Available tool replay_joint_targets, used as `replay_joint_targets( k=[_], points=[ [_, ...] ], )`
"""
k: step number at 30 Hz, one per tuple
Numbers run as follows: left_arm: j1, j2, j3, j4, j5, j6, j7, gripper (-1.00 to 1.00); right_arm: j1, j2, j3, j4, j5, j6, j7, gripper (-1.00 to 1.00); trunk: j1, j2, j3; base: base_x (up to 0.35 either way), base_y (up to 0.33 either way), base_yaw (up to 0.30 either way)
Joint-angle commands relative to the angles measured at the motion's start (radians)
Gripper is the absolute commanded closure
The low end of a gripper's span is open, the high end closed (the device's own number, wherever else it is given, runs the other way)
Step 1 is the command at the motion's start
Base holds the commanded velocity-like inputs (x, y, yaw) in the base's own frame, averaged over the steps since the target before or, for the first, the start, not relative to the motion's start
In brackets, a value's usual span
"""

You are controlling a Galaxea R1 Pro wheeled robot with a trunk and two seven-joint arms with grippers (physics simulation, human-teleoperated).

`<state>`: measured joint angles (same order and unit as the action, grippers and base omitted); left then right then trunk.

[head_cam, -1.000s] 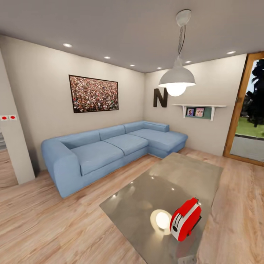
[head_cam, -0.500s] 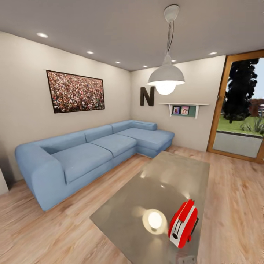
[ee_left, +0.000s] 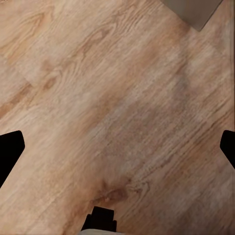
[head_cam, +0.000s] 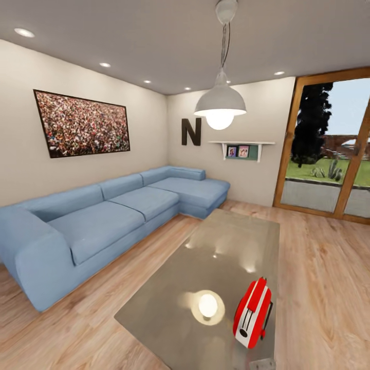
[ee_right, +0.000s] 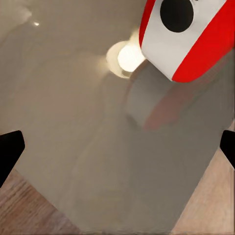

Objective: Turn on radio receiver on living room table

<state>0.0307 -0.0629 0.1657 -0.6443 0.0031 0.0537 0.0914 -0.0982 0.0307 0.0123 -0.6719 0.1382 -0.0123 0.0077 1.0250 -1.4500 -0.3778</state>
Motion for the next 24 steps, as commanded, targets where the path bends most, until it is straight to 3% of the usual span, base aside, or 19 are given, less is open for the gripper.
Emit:
replay_joint_targets(
  k=[1, 20, 24],
  points=[
    [0.000, 0.000, 0.000, 0.000, 0.000, 0.000, 0.000, -1.00, 0.000, 0.000, 0.000, 0.000, 0.000, 0.000, 0.000, -1.00, 0.000, 0.000, -0.001, 0.002, 0.003, -0.206],
    [0.000, 0.001, 0.000, 0.000, 0.000, -0.003, 0.001, -1.00, 0.000, -0.001, 0.000, 0.000, 0.000, 0.000, 0.000, -1.00, 0.000, 0.000, -0.024, 0.000, 0.001, -0.200],
    [0.000, 0.002, 0.000, 0.000, 0.000, -0.003, 0.000, -1.00, 0.000, -0.002, 0.000, 0.000, 0.000, 0.000, 0.000, -1.00, 0.000, 0.000, -0.028, 0.045, 0.189, -0.195]
  ],
)
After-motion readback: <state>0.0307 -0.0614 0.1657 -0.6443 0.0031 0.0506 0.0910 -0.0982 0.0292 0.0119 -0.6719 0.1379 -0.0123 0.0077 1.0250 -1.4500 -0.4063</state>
